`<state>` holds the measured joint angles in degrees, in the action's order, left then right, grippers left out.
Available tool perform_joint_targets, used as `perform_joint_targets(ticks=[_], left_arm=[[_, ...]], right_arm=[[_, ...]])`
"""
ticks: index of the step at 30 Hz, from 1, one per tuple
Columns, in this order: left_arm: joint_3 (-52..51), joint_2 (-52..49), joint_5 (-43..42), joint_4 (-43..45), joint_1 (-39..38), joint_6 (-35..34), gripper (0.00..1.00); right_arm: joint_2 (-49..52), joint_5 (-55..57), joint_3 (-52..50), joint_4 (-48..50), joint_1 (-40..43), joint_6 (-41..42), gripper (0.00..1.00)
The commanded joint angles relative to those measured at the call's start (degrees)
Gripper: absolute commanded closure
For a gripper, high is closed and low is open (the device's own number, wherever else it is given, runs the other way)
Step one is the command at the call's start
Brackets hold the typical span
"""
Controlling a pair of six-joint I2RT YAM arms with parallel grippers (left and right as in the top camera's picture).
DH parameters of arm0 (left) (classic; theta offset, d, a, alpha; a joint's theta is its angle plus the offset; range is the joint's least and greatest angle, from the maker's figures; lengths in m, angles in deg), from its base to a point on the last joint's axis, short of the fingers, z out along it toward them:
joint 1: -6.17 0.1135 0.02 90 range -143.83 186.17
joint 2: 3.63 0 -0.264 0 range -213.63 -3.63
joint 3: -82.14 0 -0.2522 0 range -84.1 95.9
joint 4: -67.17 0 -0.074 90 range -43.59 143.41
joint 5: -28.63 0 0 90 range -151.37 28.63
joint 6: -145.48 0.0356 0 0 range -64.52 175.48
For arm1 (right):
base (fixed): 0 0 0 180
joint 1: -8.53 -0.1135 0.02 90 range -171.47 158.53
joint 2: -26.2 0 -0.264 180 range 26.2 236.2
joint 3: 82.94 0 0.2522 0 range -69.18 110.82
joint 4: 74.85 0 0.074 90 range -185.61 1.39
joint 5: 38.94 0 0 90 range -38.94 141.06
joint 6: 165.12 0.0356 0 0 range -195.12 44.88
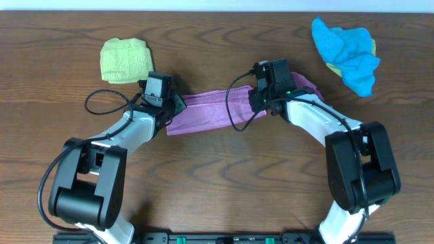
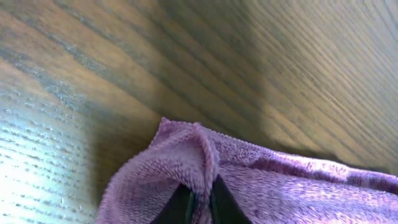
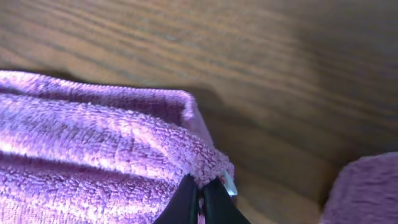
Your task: Fold the cloth
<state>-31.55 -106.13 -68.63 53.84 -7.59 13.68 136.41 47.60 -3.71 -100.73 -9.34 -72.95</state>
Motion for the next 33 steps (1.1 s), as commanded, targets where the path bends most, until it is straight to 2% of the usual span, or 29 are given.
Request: perform_joint_targets(ticks=[1, 3, 6, 7, 9, 19, 24, 30, 33], left_arm=[[-0.26, -0.90, 3.06, 0.70, 0.72, 1.20, 0.80], [-0.26, -0.90, 3.26, 1.29, 0.72, 2.05, 0.71], [-0.26, -0.90, 3.23, 1.81, 0.72, 2.84, 0.63], [-0.26, -0.90, 3.23, 1.81, 0.72, 2.84, 0.60], [-0.26, -0.87, 3.21, 1.81, 0.72, 2.84, 0.56], [1.01, 2.49, 3.23, -0.57, 0.72, 6.21, 0.35], [2.86, 6.21, 3.26, -7.58, 0.74, 8.59, 0.33], [2.86, 10.93, 3.21, -8.55, 0.72, 8.55, 0.32], [2.86, 12.24, 2.71, -9.16, 0.72, 8.37, 0.38]], right_arm=[[0.39, 5.18, 0.81, 0.28, 0.66, -1.20, 0.91], [0.39, 5.16, 0.81, 0.31, 0.66, -1.18, 0.83], [0.39, 5.16, 0.81, 0.26, 0.61, -1.18, 0.70], [0.39, 5.16, 0.81, 0.17, 0.59, -1.18, 0.59], [0.37, 5.18, 0.83, -0.13, 0.59, -1.18, 0.45], [-4.04, 5.16, 1.31, -5.86, 0.61, -0.50, 0.24], [-9.03, 4.83, 1.31, -8.15, 0.59, 1.62, 0.17], [-14.60, 3.50, 1.31, -11.52, 0.63, 4.26, 0.14], [-15.87, -2.80, 1.31, -14.43, 1.11, 6.49, 0.13]])
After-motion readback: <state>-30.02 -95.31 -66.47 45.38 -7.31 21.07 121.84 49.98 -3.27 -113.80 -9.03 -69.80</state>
